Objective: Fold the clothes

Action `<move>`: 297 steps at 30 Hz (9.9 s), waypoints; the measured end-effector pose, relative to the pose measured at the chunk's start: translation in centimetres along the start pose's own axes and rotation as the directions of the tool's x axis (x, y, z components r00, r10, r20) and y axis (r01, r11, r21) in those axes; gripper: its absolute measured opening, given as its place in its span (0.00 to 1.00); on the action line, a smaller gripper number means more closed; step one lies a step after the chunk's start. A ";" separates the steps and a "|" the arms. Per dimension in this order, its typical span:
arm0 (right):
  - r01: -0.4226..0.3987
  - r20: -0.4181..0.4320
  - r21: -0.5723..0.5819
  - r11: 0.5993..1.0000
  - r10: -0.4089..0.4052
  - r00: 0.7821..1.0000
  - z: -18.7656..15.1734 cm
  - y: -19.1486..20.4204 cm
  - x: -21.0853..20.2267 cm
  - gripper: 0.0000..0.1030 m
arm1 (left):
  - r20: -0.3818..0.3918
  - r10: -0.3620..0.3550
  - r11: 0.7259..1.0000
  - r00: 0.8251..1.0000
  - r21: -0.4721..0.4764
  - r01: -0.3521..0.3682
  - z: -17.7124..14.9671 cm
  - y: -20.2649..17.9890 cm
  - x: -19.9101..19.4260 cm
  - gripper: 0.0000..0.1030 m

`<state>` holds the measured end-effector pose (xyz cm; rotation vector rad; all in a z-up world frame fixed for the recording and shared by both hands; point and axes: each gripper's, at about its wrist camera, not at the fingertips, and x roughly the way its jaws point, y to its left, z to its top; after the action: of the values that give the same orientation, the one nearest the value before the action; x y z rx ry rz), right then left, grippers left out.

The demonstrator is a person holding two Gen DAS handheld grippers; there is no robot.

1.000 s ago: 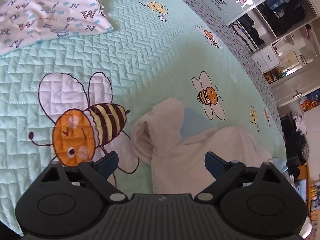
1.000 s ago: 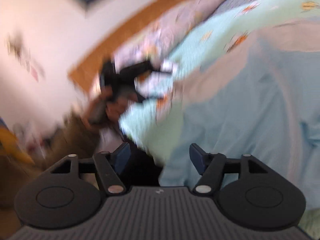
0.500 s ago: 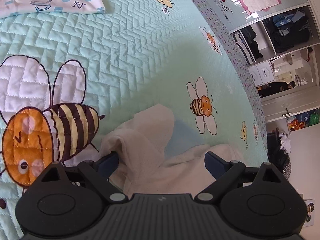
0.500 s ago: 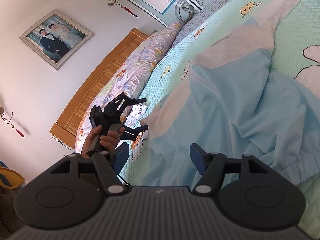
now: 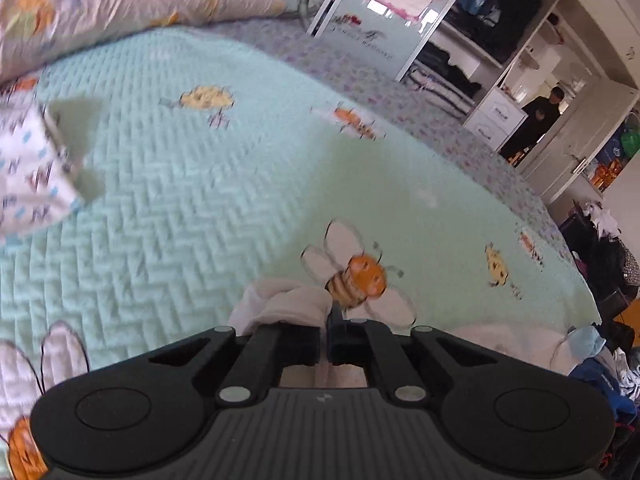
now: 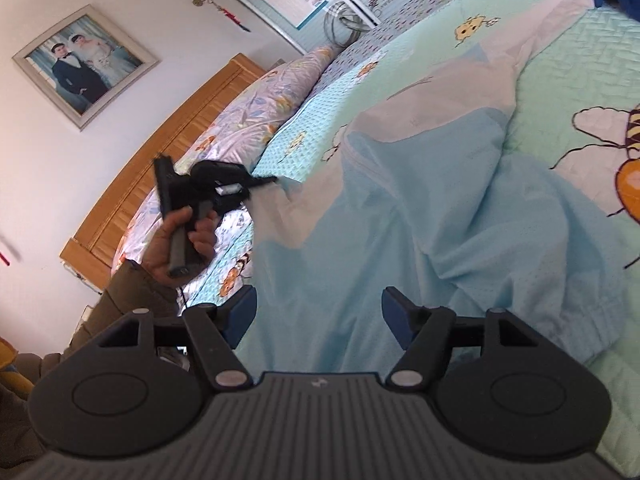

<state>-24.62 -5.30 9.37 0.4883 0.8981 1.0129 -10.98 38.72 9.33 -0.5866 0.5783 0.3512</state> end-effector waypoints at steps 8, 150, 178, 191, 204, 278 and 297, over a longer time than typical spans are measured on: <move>0.027 0.065 0.049 0.998 -0.030 0.997 1.3 0.2 2.4 0.69 | 0.312 -0.123 0.974 0.942 0.222 0.054 13.6 -9.7 -7.3 0.01; 0.399 0.169 -0.319 0.860 -0.362 0.917 3.5 1.7 14.0 0.57 | -0.063 0.125 0.761 0.990 0.647 -0.055 -20.2 -0.2 -11.2 0.57; 0.289 0.186 -0.129 0.949 -0.263 0.947 5.4 -1.8 14.2 0.64 | -0.155 0.107 0.896 0.982 0.444 -0.027 -15.0 5.6 -16.3 0.36; 0.182 0.020 0.187 0.965 -0.189 0.982 9.9 -7.1 22.4 0.33 | -0.112 0.073 0.935 0.991 0.354 -0.029 -13.9 7.9 -17.1 0.56; 0.021 0.094 0.433 0.901 -0.068 0.993 6.9 -10.5 18.2 0.68 | -0.147 -0.079 0.877 0.986 0.460 0.139 -14.5 0.1 -15.2 0.66; 0.483 0.276 -0.631 0.607 -0.405 0.871 2.1 3.1 24.7 0.71 | -0.234 0.018 0.942 0.972 0.330 0.062 -16.1 -3.7 -6.4 0.91; 0.404 0.287 -0.558 0.725 -0.288 0.914 2.6 4.2 21.3 0.04 | -0.211 -0.020 0.959 0.977 0.272 0.079 -15.9 -2.7 -9.0 0.93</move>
<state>-19.70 15.59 5.13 -0.1439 0.4262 0.8297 -23.27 25.65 5.00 -0.3655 0.7973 0.1564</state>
